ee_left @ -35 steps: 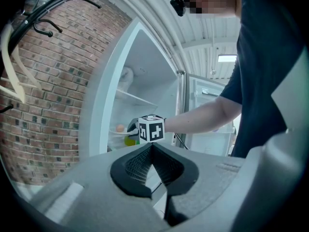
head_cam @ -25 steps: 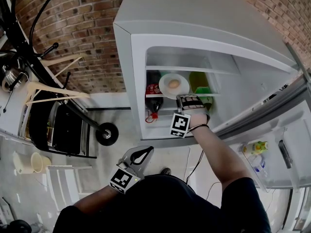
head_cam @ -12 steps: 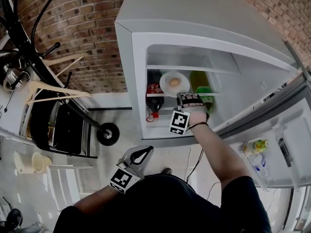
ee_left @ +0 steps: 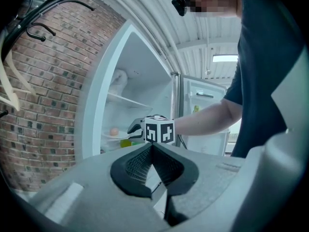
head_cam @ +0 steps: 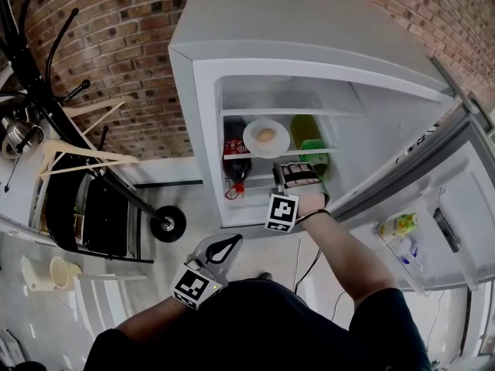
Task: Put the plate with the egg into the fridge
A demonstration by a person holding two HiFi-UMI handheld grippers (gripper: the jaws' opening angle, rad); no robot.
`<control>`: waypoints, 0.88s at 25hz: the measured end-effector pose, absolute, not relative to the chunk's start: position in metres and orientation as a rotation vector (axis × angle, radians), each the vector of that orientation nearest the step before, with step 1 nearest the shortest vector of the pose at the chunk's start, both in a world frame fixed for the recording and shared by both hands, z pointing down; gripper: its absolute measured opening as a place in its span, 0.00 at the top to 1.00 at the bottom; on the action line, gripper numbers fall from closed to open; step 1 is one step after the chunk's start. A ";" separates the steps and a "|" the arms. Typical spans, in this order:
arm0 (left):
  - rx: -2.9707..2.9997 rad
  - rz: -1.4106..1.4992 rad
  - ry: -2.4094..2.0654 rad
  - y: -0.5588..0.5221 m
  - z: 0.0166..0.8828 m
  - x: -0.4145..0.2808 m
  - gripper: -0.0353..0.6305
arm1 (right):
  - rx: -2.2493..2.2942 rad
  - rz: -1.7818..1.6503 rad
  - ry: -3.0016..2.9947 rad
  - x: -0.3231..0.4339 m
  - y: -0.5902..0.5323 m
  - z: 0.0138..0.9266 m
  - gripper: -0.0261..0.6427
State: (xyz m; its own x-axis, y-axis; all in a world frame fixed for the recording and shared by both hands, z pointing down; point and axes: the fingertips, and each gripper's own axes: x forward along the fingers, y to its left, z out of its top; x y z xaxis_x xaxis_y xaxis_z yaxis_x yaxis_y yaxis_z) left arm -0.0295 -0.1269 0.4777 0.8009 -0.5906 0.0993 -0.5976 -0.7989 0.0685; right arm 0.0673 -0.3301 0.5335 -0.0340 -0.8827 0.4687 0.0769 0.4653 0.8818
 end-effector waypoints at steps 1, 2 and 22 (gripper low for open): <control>2.894 0.110 -0.947 -0.127 0.477 -0.028 0.94 | 0.780 -0.910 -1.398 0.066 -0.324 0.531 0.84; 2.898 0.106 -0.939 -0.126 0.476 -0.027 0.94 | 0.787 -0.910 -1.408 0.066 -0.318 0.528 0.84; 2.977 0.098 -0.780 -0.117 0.462 0.004 0.94 | 0.961 -0.645 -1.785 0.059 -0.202 0.507 0.88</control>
State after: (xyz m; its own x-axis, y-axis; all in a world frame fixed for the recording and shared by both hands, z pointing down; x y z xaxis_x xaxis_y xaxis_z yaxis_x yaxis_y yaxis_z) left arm 0.0045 -0.1175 0.4621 0.8697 -0.4875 0.0772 -0.4915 -0.8697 0.0446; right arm 0.0587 -0.2023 0.5072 -0.2168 -0.8365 0.5033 -0.3217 0.5480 0.7721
